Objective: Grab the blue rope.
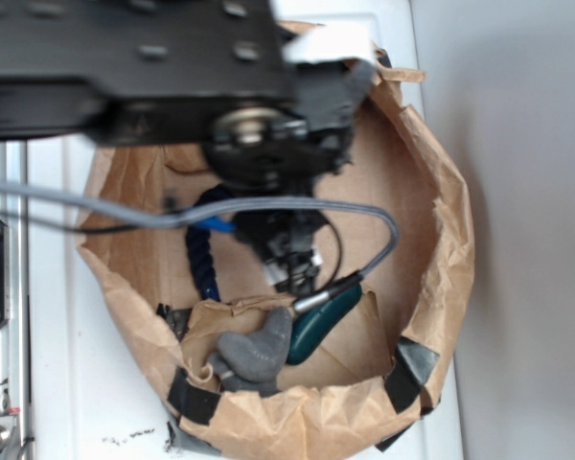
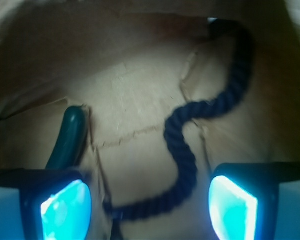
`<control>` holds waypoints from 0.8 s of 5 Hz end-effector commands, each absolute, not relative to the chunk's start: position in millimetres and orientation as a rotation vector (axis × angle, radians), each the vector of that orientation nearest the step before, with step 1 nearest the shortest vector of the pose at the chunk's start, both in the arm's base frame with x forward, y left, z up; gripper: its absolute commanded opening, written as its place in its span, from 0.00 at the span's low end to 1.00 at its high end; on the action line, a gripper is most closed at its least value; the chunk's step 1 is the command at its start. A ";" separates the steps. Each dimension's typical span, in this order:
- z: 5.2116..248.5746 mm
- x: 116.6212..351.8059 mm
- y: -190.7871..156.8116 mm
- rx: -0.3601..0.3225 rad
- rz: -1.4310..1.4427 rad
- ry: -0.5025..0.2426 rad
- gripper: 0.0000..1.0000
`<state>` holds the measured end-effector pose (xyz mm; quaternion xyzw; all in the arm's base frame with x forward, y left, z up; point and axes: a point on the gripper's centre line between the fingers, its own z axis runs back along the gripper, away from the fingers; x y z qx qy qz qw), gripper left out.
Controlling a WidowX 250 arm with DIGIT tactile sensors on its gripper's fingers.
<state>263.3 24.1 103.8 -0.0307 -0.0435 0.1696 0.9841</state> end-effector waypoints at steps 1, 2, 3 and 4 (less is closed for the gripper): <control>74.9 298.0 39.0 -0.050 0.391 -0.171 1.00; 73.4 295.6 46.4 -0.054 0.430 -0.170 1.00; 79.8 285.6 52.2 -0.003 0.561 -0.173 1.00; 70.9 283.5 62.0 0.042 0.741 -0.130 1.00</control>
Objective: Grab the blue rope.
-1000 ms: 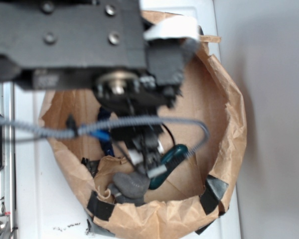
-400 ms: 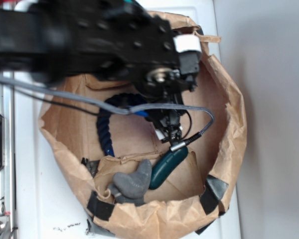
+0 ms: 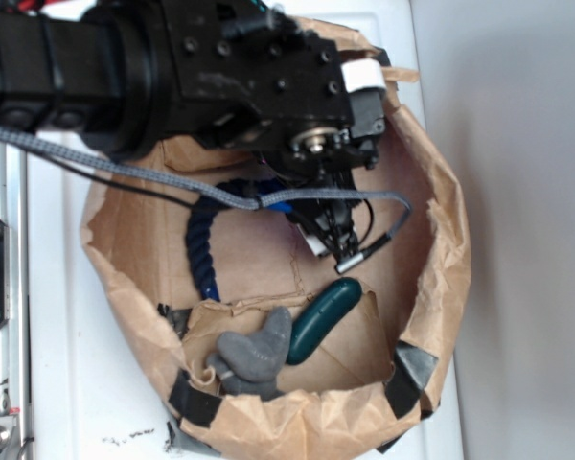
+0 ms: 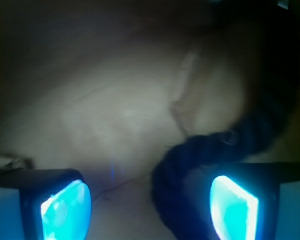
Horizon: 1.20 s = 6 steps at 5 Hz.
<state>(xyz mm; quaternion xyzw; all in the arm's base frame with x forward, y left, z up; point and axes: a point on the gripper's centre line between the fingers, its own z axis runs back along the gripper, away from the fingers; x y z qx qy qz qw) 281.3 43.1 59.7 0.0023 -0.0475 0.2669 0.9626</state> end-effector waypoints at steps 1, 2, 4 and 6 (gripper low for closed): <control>67.3 283.5 73.1 0.032 0.839 -0.096 1.00; 55.9 279.9 83.0 0.009 0.809 -0.110 1.00; 28.3 271.8 95.0 -0.031 0.762 -0.138 0.00; 29.9 271.7 92.9 -0.028 0.779 -0.164 0.00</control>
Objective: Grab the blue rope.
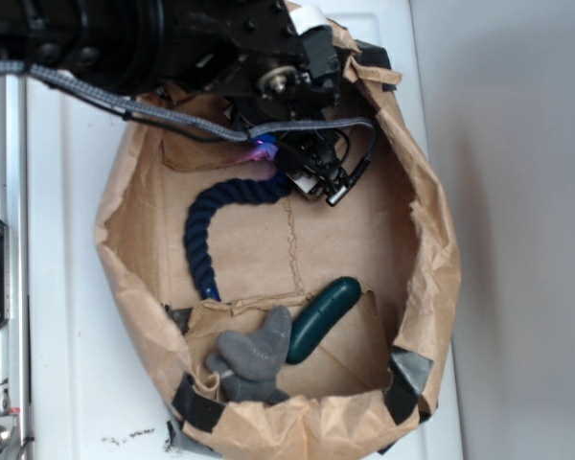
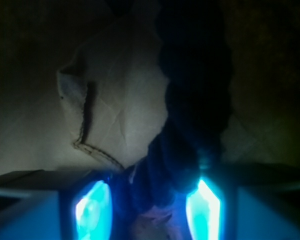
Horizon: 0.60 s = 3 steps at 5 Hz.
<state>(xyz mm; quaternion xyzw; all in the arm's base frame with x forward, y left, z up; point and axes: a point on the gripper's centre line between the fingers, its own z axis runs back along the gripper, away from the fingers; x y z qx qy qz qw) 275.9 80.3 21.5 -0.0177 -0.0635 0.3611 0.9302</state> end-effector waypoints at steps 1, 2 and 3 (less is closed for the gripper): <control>39.3 267.4 92.9 -0.036 0.770 -0.158 0.00; 47.6 266.3 91.2 -0.035 0.769 -0.150 0.00; 57.5 265.3 91.7 -0.041 0.770 -0.134 0.00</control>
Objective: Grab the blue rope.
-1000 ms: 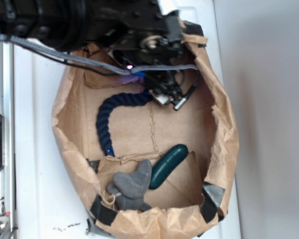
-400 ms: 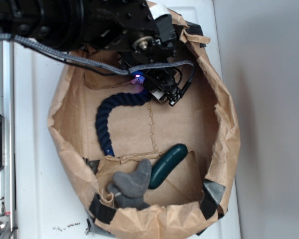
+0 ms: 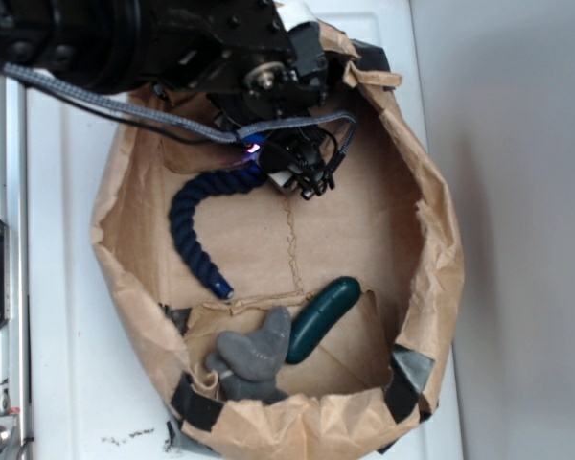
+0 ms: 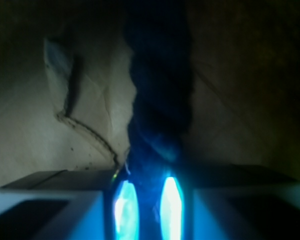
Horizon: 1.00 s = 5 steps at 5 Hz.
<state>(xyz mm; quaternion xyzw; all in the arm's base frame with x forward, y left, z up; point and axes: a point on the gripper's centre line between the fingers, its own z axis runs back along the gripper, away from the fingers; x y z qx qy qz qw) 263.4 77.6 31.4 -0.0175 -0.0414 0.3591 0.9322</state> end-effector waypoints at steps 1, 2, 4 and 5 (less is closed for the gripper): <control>76.8 266.8 97.8 -0.071 0.766 -0.104 0.00; 83.9 272.3 101.3 -0.089 0.767 -0.082 0.00; 61.0 277.3 101.7 -0.063 0.823 -0.095 1.00; 54.5 279.7 98.8 -0.069 0.842 -0.101 1.00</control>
